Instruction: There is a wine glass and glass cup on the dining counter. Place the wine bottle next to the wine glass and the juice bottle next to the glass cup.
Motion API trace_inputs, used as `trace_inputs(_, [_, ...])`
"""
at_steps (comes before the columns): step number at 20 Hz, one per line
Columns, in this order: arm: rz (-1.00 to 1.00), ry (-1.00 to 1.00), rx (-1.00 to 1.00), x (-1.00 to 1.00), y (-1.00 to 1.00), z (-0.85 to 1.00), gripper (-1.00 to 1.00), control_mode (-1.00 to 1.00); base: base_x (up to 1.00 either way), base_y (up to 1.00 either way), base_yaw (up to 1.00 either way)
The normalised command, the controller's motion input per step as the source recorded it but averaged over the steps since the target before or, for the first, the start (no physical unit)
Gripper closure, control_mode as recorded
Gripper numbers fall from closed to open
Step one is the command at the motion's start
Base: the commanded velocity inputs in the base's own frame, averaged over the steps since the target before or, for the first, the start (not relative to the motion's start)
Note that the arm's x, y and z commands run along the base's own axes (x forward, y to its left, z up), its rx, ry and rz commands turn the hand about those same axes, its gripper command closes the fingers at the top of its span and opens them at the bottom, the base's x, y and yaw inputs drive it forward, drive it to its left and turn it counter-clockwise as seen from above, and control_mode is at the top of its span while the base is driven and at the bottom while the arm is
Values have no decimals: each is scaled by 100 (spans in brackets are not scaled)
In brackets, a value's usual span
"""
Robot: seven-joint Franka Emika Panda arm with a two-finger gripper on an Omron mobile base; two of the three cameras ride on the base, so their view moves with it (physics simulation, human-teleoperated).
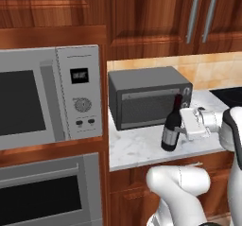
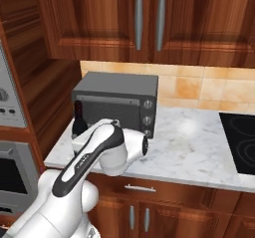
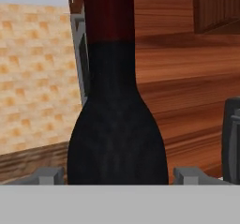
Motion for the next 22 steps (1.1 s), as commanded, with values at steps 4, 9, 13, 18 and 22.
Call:
trace_inputs(4, [0, 0, 0, 0, 0, 0, 100, 100, -65, 0, -1])
trace_inputs(9, [0, 0, 0, 0, 0, 0, 100, 100, -59, -1, 26])
trace_inputs(13, [0, 0, 0, 0, 0, 0, 100, 100, -26, -3, 95])
trace_inputs(18, [0, 0, 0, 0, 0, 0, 100, 100, -12, 0, 100])
trace_inputs(22, [0, 0, 0, 0, 0, 0, 100, 100, -11, 0, 100])
